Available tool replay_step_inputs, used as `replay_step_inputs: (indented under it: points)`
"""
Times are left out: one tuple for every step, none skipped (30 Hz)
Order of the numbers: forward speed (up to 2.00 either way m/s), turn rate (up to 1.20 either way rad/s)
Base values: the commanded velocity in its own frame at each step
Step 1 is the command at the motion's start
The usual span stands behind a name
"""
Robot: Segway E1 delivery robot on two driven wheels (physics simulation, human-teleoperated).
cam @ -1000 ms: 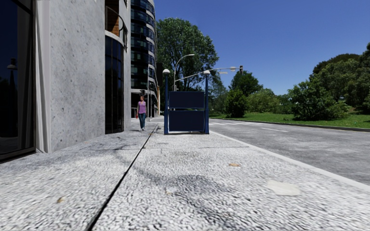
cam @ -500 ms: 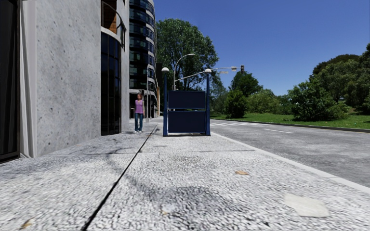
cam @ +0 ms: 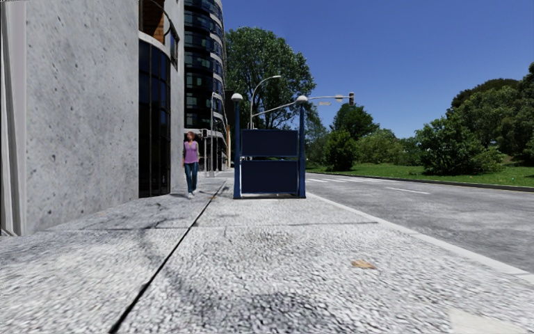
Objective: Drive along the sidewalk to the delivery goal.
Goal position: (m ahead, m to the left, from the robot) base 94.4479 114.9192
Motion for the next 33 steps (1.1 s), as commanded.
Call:
replay_step_inputs:
  points:
    - [0.75, 0.00]
    - [0.75, 0.00]
    - [0.75, 0.00]
    - [0.75, 0.00]
    - [0.75, 0.00]
    - [0.75, 0.00]
    - [0.75, 0.00]
    - [0.75, 0.00]
    - [0.75, 0.00]
    - [0.75, 0.00]
    - [0.75, 0.00]
    - [0.75, 0.00]
    - [0.75, 0.00]
    - [0.75, 0.00]
    - [0.75, 0.00]
    - [0.75, 0.00]
    - [0.75, 0.00]
    - [0.75, 0.00]
    - [0.75, 0.00]
    - [0.75, 0.00]
    - [0.75, 0.00]
    - [0.75, 0.00]
    - [0.75, 0.00]
    - [0.75, 0.00]
    - [0.75, 0.00]
    - [0.76, 0.00]
    - [0.76, 0.00]
    - [0.76, 0.00]
    - [0.76, 0.00]
    - [0.76, 0.00]
    - [0.76, 0.00]
    - [0.76, 0.00]
    - [0.76, 0.00]
